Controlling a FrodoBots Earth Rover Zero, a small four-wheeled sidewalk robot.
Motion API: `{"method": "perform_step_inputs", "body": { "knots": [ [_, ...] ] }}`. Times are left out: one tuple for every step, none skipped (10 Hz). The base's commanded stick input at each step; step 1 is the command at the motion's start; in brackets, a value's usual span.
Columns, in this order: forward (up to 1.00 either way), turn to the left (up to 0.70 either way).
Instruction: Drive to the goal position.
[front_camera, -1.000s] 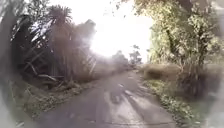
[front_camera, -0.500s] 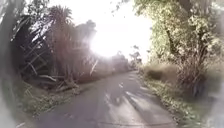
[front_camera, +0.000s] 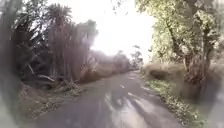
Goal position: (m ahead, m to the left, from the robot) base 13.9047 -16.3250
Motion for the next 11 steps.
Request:
{"method": "perform_step_inputs", "body": {
  "knots": [
    [0.50, 0.00],
    [0.50, 0.00],
    [0.50, 0.00],
    [0.50, 0.00],
    [0.50, 0.00],
    [0.50, 0.00],
    [0.50, 0.00],
    [0.50, 0.00],
    [0.50, 0.00],
    [0.50, 0.00],
    [0.50, 0.00]
  ]
}}
